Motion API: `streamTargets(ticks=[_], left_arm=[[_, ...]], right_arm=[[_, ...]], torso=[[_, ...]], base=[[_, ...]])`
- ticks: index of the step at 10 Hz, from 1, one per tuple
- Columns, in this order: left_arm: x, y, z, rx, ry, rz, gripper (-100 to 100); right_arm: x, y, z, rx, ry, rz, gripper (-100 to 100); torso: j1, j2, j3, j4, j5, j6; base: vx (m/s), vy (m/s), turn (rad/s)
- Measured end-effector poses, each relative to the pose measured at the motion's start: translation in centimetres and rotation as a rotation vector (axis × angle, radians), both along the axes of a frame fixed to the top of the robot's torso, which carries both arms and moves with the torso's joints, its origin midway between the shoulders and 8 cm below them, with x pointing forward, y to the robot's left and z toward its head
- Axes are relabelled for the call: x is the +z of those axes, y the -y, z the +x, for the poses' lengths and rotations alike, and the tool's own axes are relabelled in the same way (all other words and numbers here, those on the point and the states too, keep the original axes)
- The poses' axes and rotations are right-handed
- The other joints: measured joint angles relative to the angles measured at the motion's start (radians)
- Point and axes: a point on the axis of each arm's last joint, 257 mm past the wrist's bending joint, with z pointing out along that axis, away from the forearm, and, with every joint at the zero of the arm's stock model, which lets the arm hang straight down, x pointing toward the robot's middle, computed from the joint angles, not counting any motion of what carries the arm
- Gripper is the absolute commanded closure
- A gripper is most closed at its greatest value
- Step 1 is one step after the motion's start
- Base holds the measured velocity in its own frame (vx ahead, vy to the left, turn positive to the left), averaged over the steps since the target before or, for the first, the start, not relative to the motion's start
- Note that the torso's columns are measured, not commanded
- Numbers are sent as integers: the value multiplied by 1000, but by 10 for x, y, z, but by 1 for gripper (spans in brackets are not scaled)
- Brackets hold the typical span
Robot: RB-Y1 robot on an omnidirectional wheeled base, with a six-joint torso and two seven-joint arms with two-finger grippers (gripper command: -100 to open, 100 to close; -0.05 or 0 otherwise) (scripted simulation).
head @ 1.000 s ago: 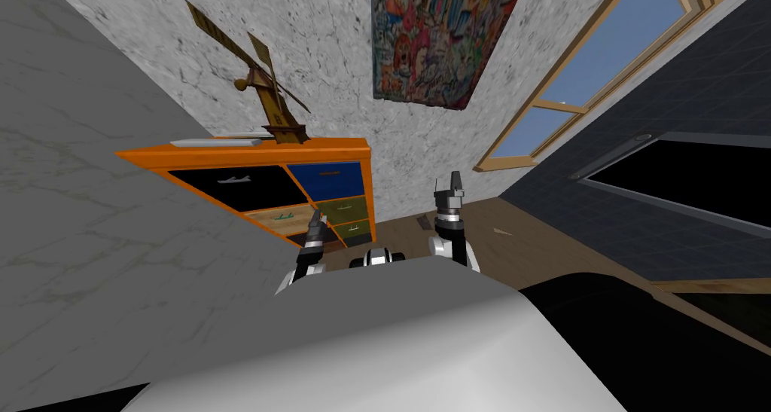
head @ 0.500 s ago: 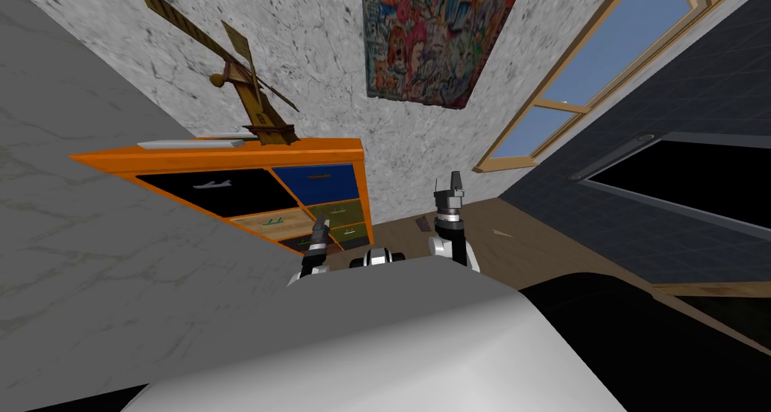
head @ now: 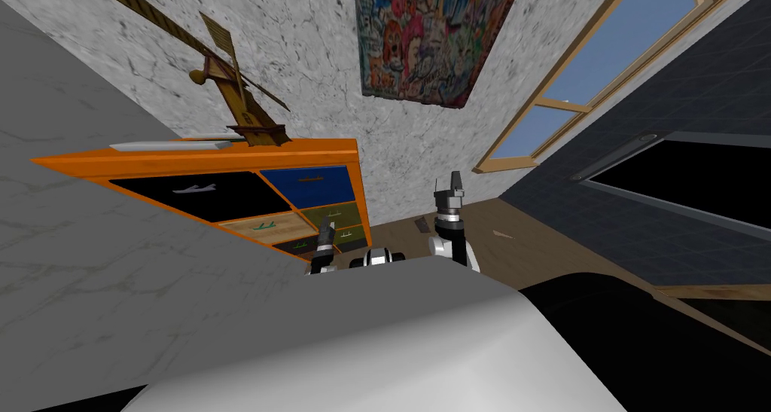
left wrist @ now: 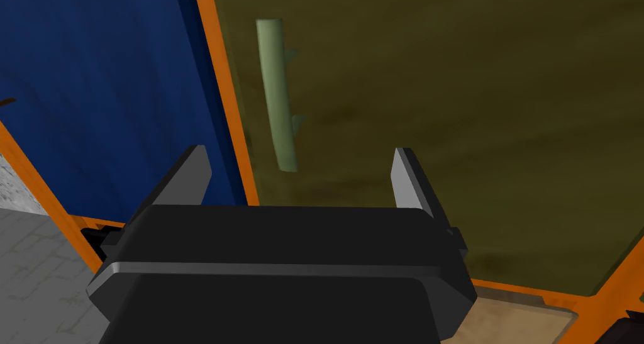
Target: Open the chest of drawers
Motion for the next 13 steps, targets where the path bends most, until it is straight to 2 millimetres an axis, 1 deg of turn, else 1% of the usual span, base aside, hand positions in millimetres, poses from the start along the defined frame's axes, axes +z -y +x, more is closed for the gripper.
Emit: streamTargets(ticks=[1,2,4,5,6,10,11,12,13], left_arm=[[-3,6,0,7,-1,-21,-100],[-3,7,0,7,-1,-23,-100],[4,5,5,8,1,-22,-100],[4,5,5,8,0,-22,100],[0,6,3,8,-3,-23,100],[6,8,0,3,2,-22,100],[8,9,-1,2,2,-21,100],[8,8,-1,2,1,-22,-100],[8,5,-2,-3,-2,-7,-100]], right_arm=[[0,0,0,0,0,0,0],[0,0,0,0,0,0,0],[0,0,0,0,0,0,0],[0,0,0,0,0,0,0],[0,0,0,0,0,0,0],[0,0,0,0,0,0,0],[0,0,0,0,0,0,0],[0,0,0,0,0,0,0],[0,0,0,0,0,0,0]], torso=[[0,0,0,0,0,0],[1,1,0,0,0,0],[1,-3,-2,-1,0,0],[0,0,0,0,0,0],[0,3,2,1,0,0],[-1,2,1,1,0,0],[-1,0,0,0,0,0],[0,-6,-3,-1,0,0],[1,-8,-5,-2,0,0]], base=[[8,-14,0],[42,-3,-8],[46,2,-6],[-30,1,14],[-22,0,11],[-163,-19,11],[-81,-9,1],[-17,-4,-3],[0,0,0]])
